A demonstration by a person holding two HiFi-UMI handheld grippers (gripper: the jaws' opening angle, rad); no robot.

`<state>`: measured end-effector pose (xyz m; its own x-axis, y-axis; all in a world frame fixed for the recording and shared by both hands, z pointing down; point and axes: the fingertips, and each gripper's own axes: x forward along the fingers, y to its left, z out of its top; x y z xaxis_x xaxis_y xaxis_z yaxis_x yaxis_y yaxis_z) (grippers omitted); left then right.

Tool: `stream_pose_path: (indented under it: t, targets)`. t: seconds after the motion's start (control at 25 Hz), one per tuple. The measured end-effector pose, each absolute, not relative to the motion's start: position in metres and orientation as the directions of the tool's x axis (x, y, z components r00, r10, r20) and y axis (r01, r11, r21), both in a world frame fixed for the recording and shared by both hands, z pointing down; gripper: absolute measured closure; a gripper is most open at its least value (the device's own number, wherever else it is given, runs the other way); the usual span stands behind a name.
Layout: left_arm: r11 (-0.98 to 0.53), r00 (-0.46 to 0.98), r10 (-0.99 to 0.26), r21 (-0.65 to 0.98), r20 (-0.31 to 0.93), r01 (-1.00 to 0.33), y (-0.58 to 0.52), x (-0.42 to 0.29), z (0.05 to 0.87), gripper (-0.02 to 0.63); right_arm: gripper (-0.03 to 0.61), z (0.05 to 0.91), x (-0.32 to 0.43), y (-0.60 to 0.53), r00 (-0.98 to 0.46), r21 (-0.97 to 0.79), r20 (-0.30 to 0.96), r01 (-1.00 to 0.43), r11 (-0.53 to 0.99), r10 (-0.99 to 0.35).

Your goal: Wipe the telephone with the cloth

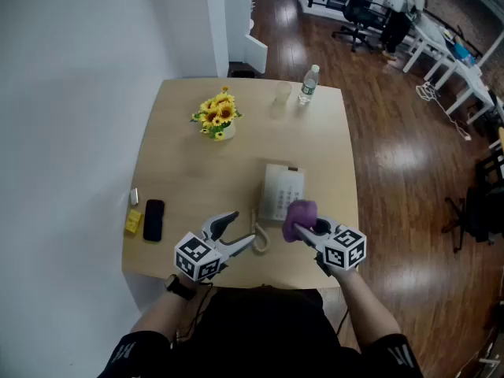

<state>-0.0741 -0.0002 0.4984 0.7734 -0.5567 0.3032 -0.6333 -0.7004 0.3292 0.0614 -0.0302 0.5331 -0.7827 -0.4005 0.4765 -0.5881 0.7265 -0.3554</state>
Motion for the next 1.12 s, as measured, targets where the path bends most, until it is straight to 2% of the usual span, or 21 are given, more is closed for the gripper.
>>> stream_pose_path:
  t: [0.32, 0.64, 0.84, 1.12]
  targets:
    - [-0.670, 0.751, -0.573, 0.341, 0.328, -0.659, -0.023, -0.108, 0.511, 0.307, 0.445, 0.571, 0.006, -0.129, -0.655, -0.082, 0.661, -0.549, 0.832, -0.367]
    - [-0.602, 0.697, -0.626, 0.353, 0.349, -0.717, -0.035, -0.126, 0.530, 0.307, 0.445, 0.620, -0.036, -0.209, -0.486, 0.138, 0.811, -0.384, 0.913, -0.327]
    - [-0.564, 0.680, -0.642, 0.382, 0.354, -0.732, -0.051, -0.124, 0.531, 0.307, 0.445, 0.656, -0.037, -0.229, -0.397, 0.176, 0.862, -0.348, 0.921, -0.315]
    - [-0.559, 0.677, -0.646, 0.385, 0.354, -0.735, -0.067, -0.117, 0.528, 0.307, 0.446, 0.676, -0.039, -0.196, -0.423, 0.162, 0.862, -0.292, 0.943, -0.279]
